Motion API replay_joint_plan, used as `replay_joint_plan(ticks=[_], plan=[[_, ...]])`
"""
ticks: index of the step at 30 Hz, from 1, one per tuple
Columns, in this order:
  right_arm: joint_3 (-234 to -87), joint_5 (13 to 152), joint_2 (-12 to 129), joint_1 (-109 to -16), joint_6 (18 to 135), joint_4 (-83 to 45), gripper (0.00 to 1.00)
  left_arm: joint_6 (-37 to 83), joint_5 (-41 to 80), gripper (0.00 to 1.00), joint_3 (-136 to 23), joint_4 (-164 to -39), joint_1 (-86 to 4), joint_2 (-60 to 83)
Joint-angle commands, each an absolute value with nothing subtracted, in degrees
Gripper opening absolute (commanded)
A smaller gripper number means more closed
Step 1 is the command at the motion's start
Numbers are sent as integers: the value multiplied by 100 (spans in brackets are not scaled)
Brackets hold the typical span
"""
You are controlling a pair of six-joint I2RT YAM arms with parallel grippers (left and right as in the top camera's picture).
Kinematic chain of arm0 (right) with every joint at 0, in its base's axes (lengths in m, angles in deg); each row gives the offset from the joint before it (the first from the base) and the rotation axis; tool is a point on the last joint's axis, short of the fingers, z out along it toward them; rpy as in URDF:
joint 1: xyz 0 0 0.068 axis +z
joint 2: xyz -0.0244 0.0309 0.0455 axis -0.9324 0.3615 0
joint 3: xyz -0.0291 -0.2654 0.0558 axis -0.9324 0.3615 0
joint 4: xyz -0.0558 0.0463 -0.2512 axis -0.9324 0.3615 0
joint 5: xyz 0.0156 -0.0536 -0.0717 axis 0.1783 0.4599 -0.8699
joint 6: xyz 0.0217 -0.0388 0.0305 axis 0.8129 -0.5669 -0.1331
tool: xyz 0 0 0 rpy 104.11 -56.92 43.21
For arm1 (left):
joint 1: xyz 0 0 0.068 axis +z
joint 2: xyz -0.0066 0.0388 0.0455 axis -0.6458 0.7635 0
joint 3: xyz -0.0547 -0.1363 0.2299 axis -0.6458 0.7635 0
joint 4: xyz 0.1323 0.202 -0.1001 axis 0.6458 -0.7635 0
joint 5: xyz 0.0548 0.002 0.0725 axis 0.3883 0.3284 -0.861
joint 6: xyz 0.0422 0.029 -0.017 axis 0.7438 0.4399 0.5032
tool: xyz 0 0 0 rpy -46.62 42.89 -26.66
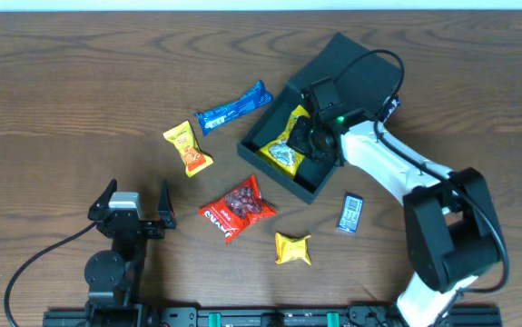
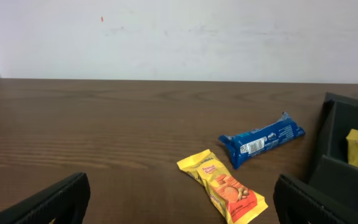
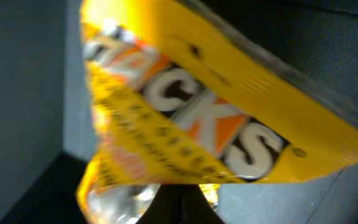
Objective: Pack container
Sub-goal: 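Lower the yellow bag into the box and open the right gripper, then move the right gripper left to the red HACKS Original bag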
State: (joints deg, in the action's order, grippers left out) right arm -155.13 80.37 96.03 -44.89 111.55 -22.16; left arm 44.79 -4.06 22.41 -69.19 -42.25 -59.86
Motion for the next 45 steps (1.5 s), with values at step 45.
replay_joint_plan(ticks=[45], plan=[[-15489,6931,9831,-4274,11839,-1950,2,4462,-340,95,2316,-7175,-4212,-5997]])
